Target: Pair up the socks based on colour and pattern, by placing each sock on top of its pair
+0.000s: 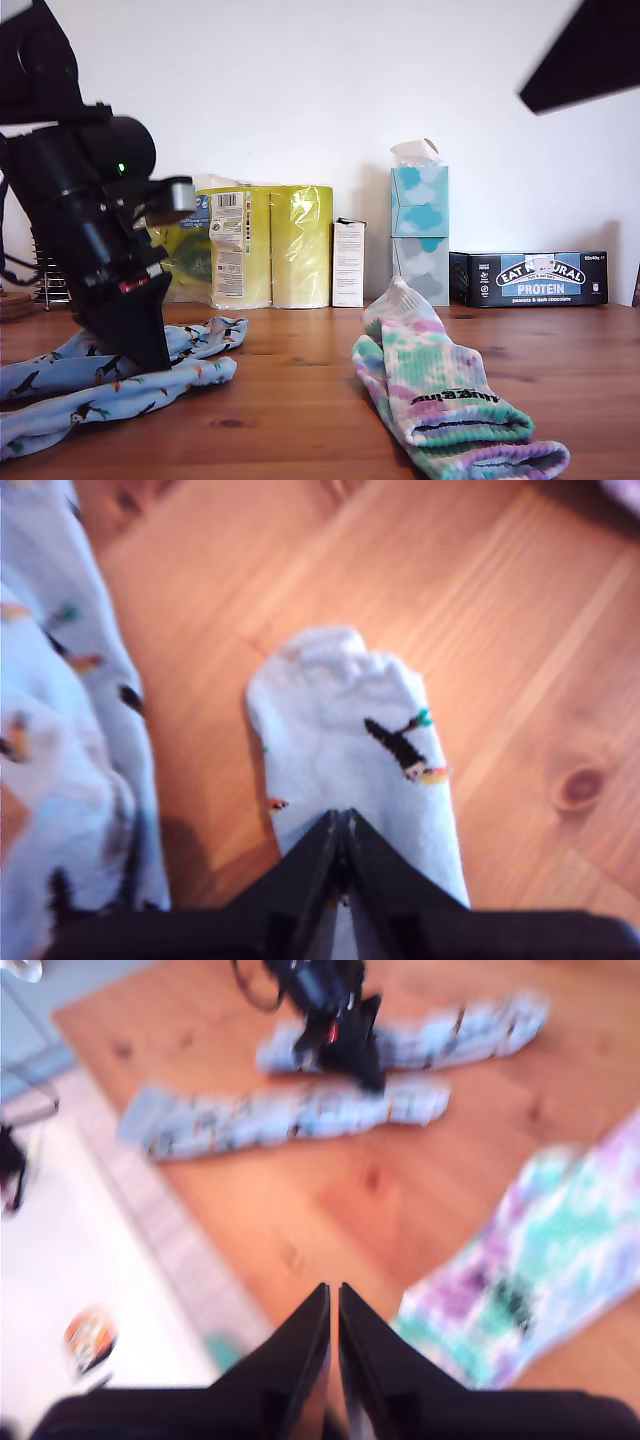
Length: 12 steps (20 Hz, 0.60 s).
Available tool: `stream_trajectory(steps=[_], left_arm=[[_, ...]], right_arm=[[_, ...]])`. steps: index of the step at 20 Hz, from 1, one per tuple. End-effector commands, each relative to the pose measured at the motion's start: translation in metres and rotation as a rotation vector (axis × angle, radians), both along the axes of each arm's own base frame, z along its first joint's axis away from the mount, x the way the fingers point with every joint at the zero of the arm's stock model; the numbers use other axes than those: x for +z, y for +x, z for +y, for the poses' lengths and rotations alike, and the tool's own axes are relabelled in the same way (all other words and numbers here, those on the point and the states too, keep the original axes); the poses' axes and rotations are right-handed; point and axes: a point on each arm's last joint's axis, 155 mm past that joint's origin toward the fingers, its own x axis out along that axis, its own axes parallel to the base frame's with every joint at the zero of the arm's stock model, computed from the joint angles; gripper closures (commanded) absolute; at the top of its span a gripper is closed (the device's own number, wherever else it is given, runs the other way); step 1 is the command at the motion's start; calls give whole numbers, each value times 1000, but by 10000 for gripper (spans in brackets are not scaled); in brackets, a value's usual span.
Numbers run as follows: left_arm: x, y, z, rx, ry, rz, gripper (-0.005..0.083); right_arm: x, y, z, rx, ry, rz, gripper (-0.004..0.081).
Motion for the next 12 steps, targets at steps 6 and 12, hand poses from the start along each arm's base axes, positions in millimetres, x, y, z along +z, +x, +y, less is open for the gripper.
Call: stream_trajectory(steps=[6, 12], left_arm=[[-28, -17, -13, -45, 26, 64, 797], [-10, 7, -60, 61, -108, -4, 797]], right_arm=[[95, -8, -5, 9, 88, -99, 783], [113, -6, -8, 6, 98, -150, 783]])
